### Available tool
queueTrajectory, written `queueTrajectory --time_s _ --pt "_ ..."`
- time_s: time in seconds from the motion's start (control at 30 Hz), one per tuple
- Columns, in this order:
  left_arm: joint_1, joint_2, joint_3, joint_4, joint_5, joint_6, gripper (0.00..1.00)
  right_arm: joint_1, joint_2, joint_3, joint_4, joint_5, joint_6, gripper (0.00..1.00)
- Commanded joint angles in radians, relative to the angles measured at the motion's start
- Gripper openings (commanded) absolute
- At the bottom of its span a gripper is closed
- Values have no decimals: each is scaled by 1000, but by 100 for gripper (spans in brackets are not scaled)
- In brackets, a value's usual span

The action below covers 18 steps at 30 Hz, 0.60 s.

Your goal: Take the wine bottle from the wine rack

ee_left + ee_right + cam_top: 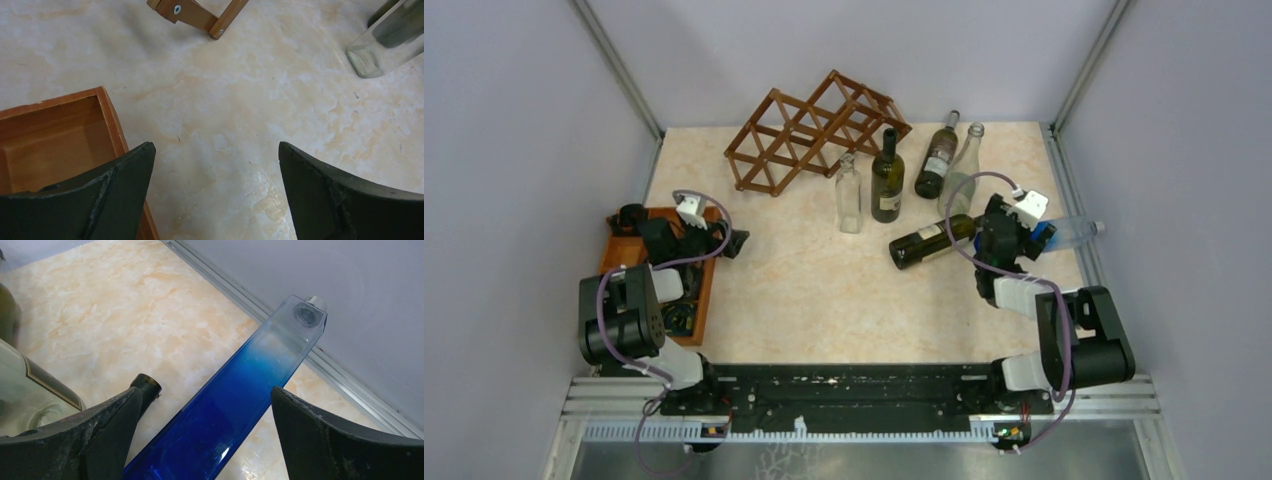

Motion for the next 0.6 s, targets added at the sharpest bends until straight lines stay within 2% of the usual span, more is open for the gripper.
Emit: queueTrajectory --time_s 0.0,0.13,0.23,0.33,0.4,0.47,0.5,0.57 --pt "4 -14 -36 80 -19 41 99 -9 -53 25 -79 -28 22 99" --pt "4 -30 -64 124 -31 17 99 -9 -46 -53 -33 -19 60 98" --pt "4 -62 -94 183 -32 -37 99 -9 -41 -177 230 -16 44 98" --pt "5 -68 -130 290 -23 -100 99 -9 -24 -249 389 -38 7 97" --pt "4 -47 -153 381 -25 -123 99 -8 -43 -266 390 -89 6 95" --pt "4 -33 -166 401 -34 -127 99 -9 -36 -298 480 -125 -26 95" --pt "4 -27 -185 436 -38 -128 99 -9 -34 -313 513 -154 -47 98" --pt "-1 -10 -253 571 -38 -123 99 -8 -30 -342 568 -232 -78 99"
